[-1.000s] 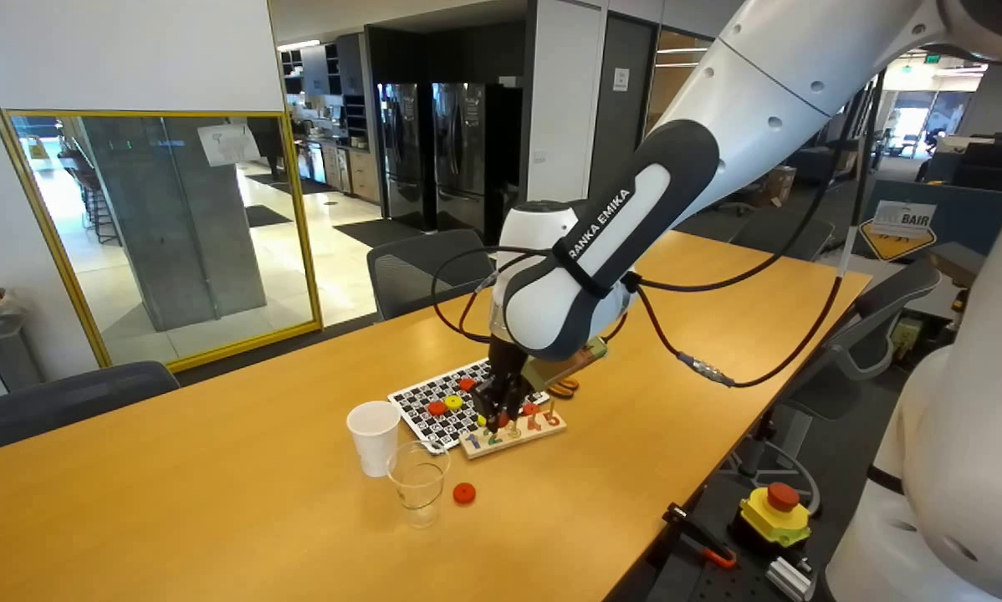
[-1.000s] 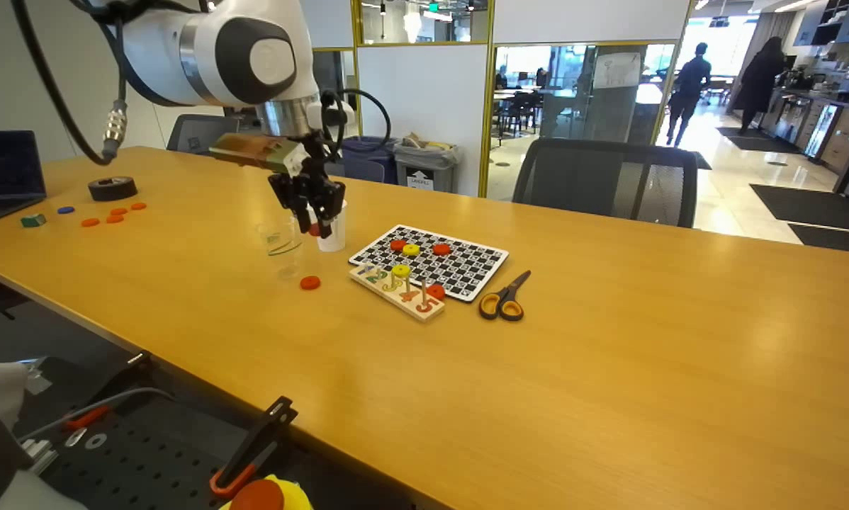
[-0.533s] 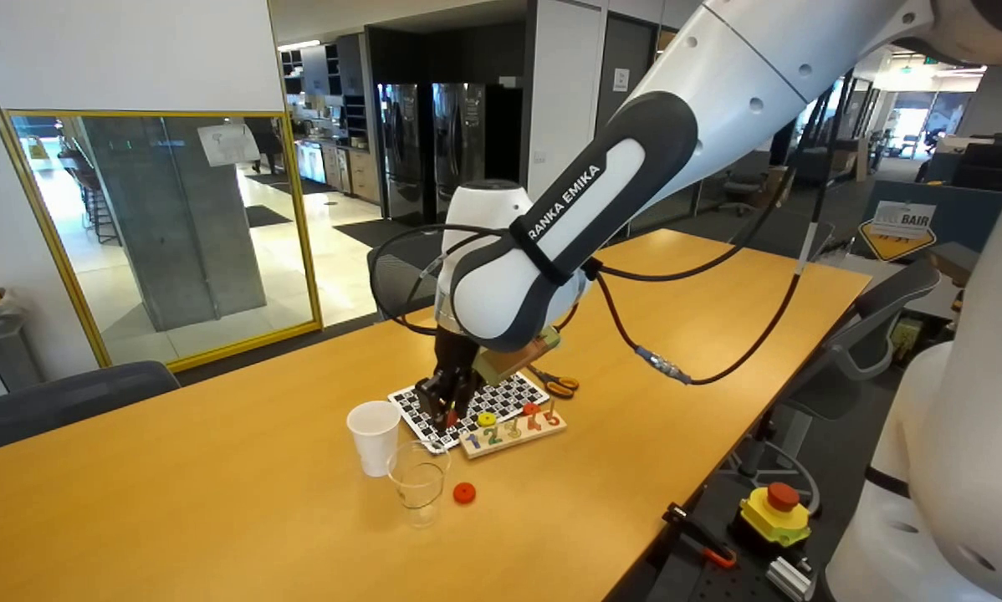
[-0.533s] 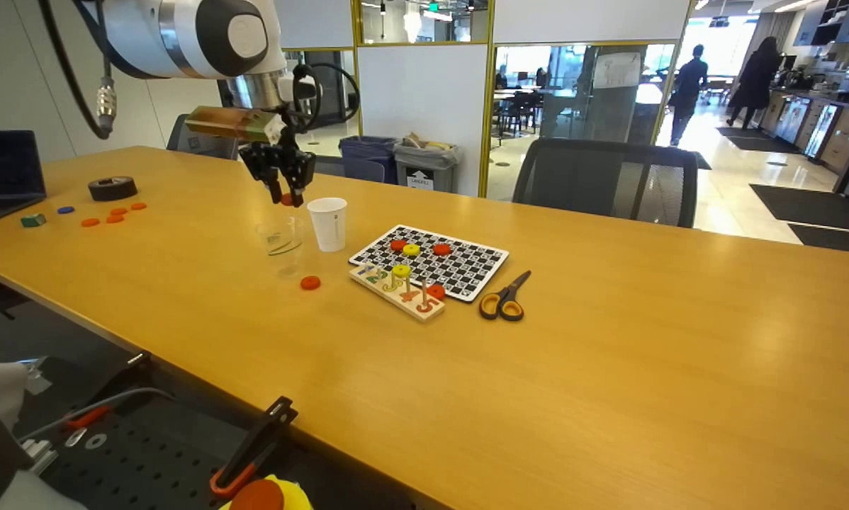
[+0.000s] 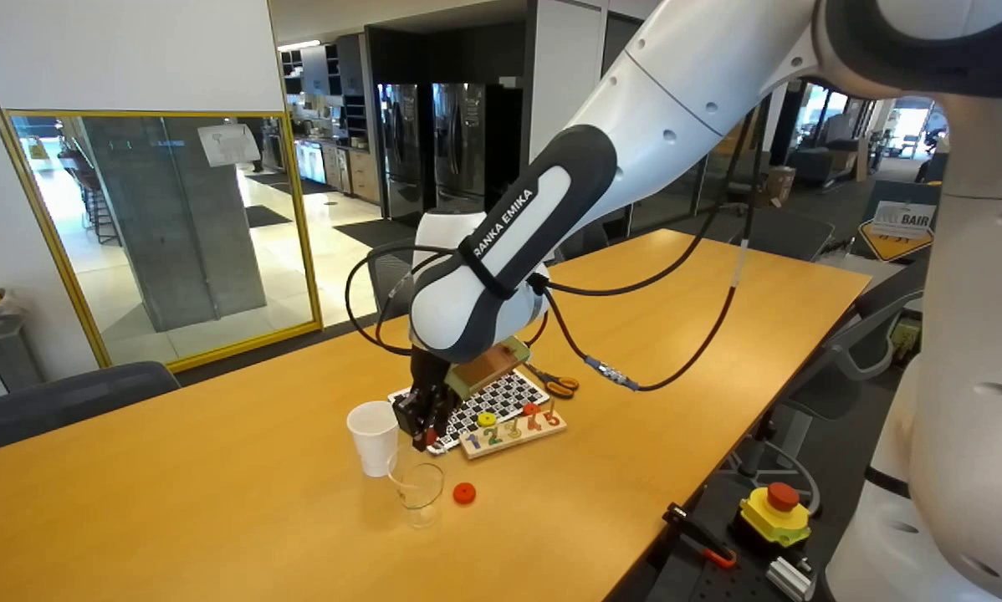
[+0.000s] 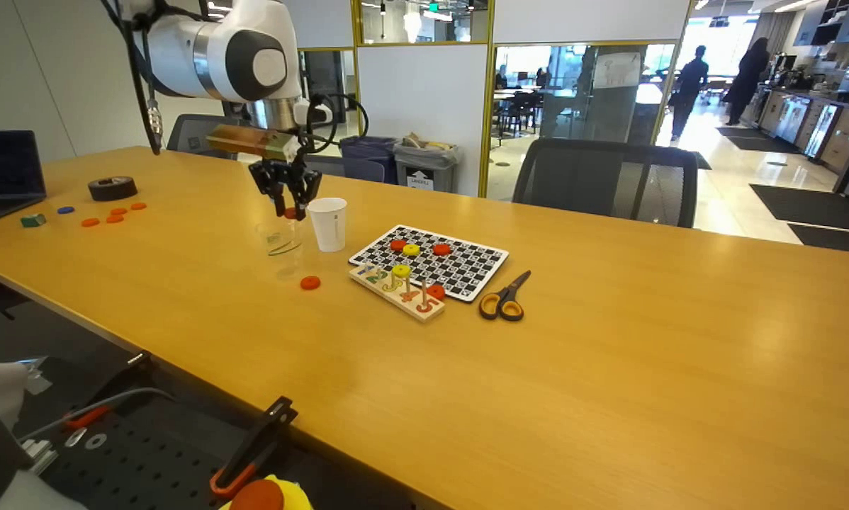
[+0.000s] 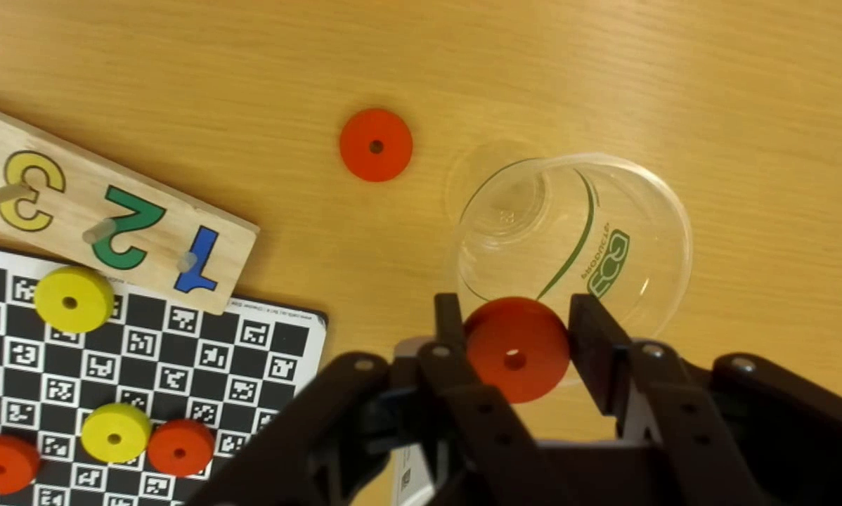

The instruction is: Put the orange circles in the transparent cup and the yellow circle in the white cup.

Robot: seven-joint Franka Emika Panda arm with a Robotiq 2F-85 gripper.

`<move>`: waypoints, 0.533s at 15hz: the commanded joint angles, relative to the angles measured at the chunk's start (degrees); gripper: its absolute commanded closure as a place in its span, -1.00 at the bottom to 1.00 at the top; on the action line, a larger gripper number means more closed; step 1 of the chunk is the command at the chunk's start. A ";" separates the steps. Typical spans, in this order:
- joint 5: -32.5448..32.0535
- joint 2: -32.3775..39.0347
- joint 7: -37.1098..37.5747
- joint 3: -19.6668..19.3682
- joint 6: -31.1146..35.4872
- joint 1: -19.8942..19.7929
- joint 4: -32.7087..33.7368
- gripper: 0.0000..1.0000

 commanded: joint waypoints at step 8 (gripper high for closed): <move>3.94 3.31 -5.03 2.69 -7.02 -0.51 5.29 0.61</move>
